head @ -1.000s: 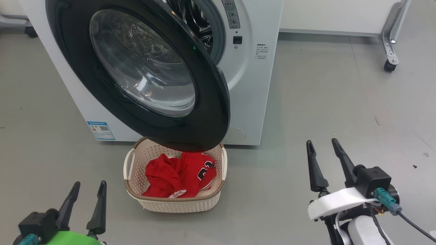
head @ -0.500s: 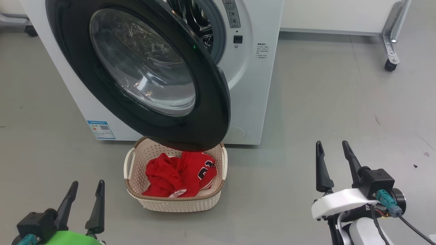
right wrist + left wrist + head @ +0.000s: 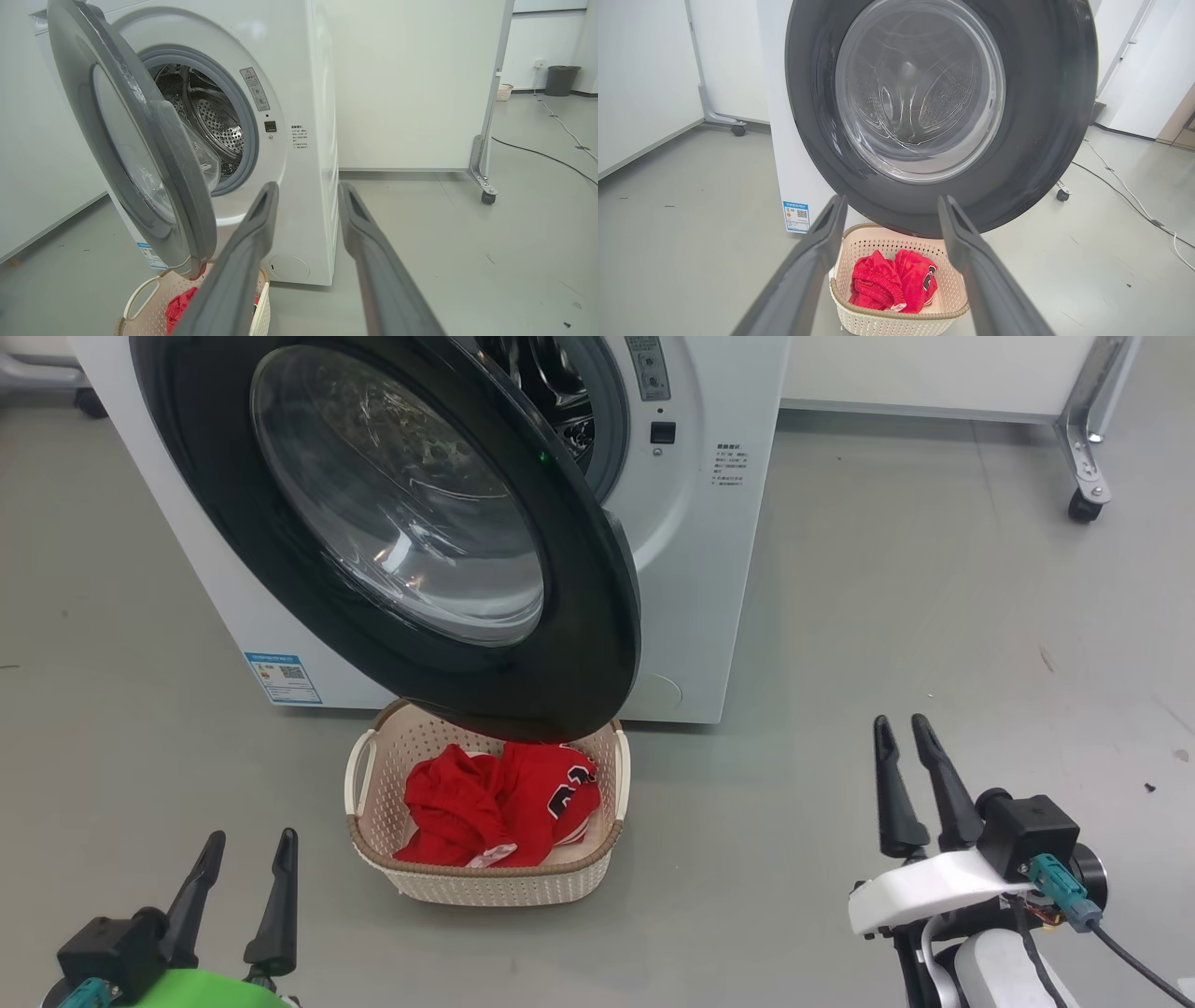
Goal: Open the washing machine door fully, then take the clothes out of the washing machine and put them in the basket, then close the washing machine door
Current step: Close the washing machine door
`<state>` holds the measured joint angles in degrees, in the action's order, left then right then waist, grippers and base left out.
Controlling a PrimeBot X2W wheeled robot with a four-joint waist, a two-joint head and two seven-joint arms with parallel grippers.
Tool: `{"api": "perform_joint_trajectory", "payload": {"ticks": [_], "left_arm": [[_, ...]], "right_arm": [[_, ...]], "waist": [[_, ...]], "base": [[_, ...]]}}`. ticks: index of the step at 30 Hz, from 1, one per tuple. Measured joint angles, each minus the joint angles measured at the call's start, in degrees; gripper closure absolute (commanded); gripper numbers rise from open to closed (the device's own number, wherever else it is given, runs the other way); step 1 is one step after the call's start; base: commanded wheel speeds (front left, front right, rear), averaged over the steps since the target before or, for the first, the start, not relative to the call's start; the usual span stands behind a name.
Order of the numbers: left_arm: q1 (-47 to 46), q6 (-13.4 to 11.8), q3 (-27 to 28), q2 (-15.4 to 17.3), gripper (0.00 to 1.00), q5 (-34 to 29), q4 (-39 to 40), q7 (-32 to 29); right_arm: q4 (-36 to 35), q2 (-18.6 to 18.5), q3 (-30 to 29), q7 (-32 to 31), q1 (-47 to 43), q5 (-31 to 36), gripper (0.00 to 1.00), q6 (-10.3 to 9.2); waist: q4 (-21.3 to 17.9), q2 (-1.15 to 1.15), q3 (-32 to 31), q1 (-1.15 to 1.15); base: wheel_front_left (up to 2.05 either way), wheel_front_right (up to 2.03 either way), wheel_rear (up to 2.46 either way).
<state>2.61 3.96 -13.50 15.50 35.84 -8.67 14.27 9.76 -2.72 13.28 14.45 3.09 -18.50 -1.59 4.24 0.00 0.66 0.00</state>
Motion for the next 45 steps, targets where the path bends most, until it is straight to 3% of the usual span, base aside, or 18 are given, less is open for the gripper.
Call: {"api": "perform_joint_trajectory", "payload": {"ticks": [5,11,15,21,45], "left_arm": [[-0.01,0.23,0.04,-0.16,0.00,-0.08,0.33,0.01],[-0.20,0.45,-0.32,-0.43,0.00,-0.20,1.69,0.01],[-0.54,0.90,-1.22,-0.81,0.00,-0.70,1.92,0.01],[-3.12,1.41,-2.04,-2.13,0.00,-0.75,2.18,0.01],[-10.78,2.54,-3.32,-4.99,0.00,-1.38,1.12,0.02]], "right_arm": [[-1.24,-0.07,0.89,0.00,0.32,0.82,1.00,1.56],[-1.77,-0.49,7.39,0.00,3.59,3.74,1.00,5.87],[-1.65,-1.83,10.79,-0.04,6.53,6.11,1.00,7.08],[-1.19,-3.72,13.41,-2.09,11.68,8.51,1.00,7.75],[4.38,-7.39,12.00,-5.81,26.53,8.98,1.00,8.38]], "waist": [[0.61,0.00,1.00,0.00],[1.45,0.00,2.98,0.00],[2.28,0.00,4.79,0.00],[4.09,0.00,7.88,0.00],[12.92,0.00,20.16,0.00]], "base": [[0.00,0.00,0.00],[0.00,0.00,0.00],[0.00,0.00,0.00],[0.00,0.00,0.00],[0.00,0.00,0.00]]}}
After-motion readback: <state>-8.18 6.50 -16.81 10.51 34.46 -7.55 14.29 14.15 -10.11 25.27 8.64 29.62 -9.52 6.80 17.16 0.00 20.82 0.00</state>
